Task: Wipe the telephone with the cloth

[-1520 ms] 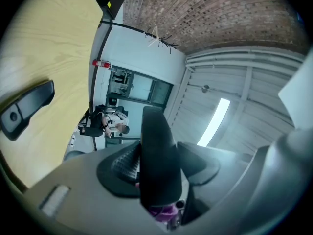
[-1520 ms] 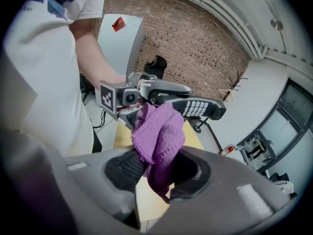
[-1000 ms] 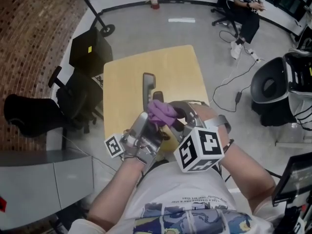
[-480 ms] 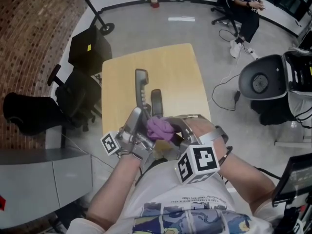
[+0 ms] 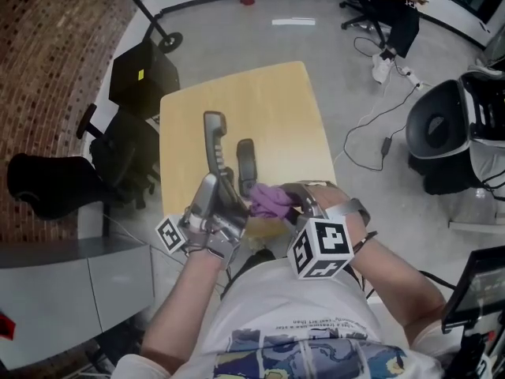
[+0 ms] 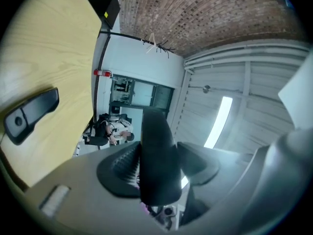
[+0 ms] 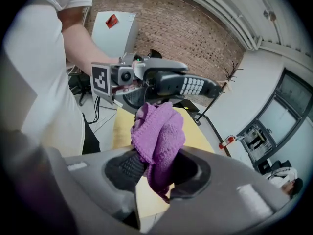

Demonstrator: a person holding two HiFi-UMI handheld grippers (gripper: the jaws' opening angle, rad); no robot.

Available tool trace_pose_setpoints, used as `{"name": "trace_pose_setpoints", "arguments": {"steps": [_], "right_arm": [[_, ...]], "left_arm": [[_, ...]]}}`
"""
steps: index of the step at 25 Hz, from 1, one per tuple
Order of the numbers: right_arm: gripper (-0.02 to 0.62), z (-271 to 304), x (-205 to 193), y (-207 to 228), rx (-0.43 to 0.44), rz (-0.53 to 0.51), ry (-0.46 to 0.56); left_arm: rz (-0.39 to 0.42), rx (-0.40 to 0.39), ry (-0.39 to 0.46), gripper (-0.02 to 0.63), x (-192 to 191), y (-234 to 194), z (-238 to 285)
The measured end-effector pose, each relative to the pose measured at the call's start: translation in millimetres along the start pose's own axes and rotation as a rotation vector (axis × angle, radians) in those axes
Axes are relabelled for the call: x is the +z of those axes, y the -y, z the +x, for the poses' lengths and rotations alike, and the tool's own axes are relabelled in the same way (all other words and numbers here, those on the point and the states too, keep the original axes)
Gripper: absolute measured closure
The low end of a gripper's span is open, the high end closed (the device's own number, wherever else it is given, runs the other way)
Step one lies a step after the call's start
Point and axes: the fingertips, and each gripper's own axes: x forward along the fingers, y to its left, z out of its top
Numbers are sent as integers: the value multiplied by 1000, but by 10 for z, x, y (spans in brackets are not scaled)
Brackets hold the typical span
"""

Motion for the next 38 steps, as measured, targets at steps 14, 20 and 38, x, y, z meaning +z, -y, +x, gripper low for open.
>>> {"name": "trace_pose_setpoints", "arguments": {"steps": [14,20,38], "right_arm": [[476,-84,-894,194,18,231,21],[476,-189,-1159,145,59,281,22],[476,-272,-1396,103,119,346,5]], "left_arm": [[479,551,-3,358,37,-685,-510],[712,811,-65,359,106,-1259,-701],[1076,1200,-330,359,308,-2220,-718]]}}
